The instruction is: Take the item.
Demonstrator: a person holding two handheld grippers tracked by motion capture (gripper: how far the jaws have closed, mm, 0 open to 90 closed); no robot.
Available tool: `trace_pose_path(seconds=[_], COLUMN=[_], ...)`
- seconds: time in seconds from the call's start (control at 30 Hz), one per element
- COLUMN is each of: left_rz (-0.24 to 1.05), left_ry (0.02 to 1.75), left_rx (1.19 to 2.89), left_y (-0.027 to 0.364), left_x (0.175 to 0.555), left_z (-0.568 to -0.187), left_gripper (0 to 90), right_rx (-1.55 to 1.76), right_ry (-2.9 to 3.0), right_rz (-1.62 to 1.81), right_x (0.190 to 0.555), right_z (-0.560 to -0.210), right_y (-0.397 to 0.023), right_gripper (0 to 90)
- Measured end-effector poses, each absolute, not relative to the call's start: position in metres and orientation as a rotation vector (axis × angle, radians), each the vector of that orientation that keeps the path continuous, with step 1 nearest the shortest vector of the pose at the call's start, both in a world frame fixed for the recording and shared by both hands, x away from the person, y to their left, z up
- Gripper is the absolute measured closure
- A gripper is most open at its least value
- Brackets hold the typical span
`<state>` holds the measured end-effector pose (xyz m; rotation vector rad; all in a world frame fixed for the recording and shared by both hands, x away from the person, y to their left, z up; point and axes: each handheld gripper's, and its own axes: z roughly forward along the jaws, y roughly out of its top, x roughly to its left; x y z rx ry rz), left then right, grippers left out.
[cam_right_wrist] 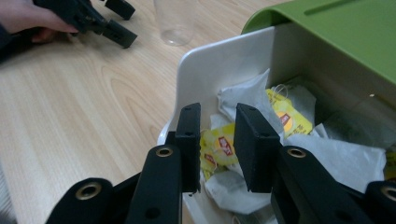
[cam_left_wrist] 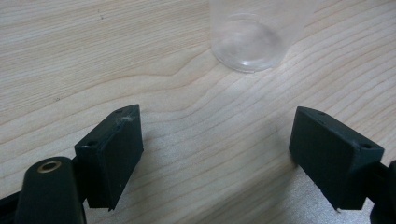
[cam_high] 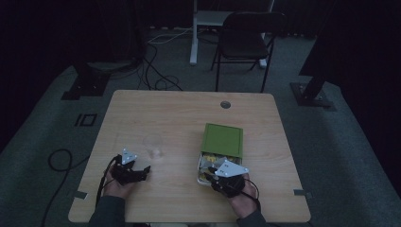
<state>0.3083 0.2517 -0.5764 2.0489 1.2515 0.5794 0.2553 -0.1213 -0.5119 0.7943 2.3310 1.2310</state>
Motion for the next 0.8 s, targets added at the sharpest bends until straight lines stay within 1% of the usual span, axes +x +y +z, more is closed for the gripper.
trace_pose_path(seconds=[0.27,0.33,0.4,0.7,0.77,0.8], left_rz=[0.579,0.579,0.579,0.579,0.579,0.579], left_ry=[1.251,1.251,1.251,1.251,1.251,1.251], left_rx=[2.049,2.049,2.049,2.050,2.050,2.050], left_y=[0.252,0.252,0.252,0.252,0.252,0.252], left_x=[0.308,0.308,0.308,0.308,0.308,0.308], left_z=[-0.576,-0.576,-0.576,-0.576,-0.576,-0.576], left_gripper=[18.3,18.3,18.3,18.4,18.3,18.4], right_rx=[0.818,0.816,0.825,0.829,0.834,0.837], right_ry=[2.320,2.322,2.316,2.333,2.338,2.337], right_rz=[1.189,1.166,1.142,1.070,1.058,1.055], right_x=[0.264,0.267,0.269,0.276,0.278,0.278], right_z=[-0.508,-0.508,-0.508,-0.511,-0.512,-0.512], right_y=[-0.110,-0.107,-0.105,-0.098,-0.097,-0.096], right_gripper=[68.3,62.9,61.9,62.9,64.9,69.3])
